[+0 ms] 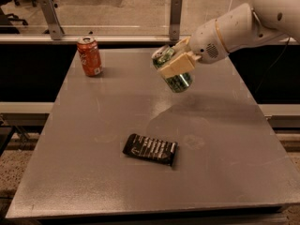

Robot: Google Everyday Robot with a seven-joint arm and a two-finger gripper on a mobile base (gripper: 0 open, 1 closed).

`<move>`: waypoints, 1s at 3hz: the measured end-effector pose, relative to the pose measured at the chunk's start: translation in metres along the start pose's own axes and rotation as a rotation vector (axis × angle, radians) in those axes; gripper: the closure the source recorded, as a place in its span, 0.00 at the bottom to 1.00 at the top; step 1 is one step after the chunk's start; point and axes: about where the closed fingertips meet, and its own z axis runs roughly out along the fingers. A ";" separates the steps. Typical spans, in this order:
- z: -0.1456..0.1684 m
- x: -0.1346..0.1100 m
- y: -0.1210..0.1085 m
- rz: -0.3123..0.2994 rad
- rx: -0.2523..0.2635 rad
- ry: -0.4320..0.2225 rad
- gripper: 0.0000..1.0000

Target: Place green can upright

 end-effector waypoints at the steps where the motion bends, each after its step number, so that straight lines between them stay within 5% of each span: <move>1: 0.001 -0.001 0.003 0.004 0.011 -0.112 1.00; 3: 0.005 0.007 0.006 0.017 0.030 -0.264 1.00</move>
Offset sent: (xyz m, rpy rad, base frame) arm -0.0074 -0.0056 -0.0086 0.2848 -0.0988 -0.0316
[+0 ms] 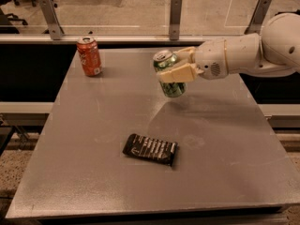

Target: Place green can upright

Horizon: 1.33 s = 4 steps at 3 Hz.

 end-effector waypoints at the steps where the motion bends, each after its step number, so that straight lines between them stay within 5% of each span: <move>1: 0.001 0.003 0.001 -0.005 0.003 -0.104 1.00; 2: 0.001 0.006 0.003 -0.010 0.006 -0.175 1.00; 4: 0.001 0.020 0.003 -0.013 -0.015 -0.271 0.59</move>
Offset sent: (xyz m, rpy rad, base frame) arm -0.0038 -0.0081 -0.0097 0.2400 -0.0968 0.0018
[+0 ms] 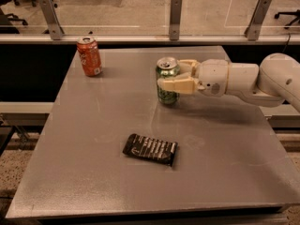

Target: Place green can upright

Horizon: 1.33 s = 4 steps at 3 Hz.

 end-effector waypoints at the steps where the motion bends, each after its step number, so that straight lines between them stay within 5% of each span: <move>1: 0.002 0.005 0.000 0.015 -0.020 -0.036 0.36; 2: 0.003 0.008 0.001 0.029 -0.049 -0.082 0.12; 3: 0.005 0.007 0.002 0.028 -0.052 -0.080 0.00; 4: 0.005 0.007 0.002 0.028 -0.052 -0.081 0.00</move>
Offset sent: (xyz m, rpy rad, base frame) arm 0.0002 -0.0031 -0.0115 0.1491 0.0130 0.0827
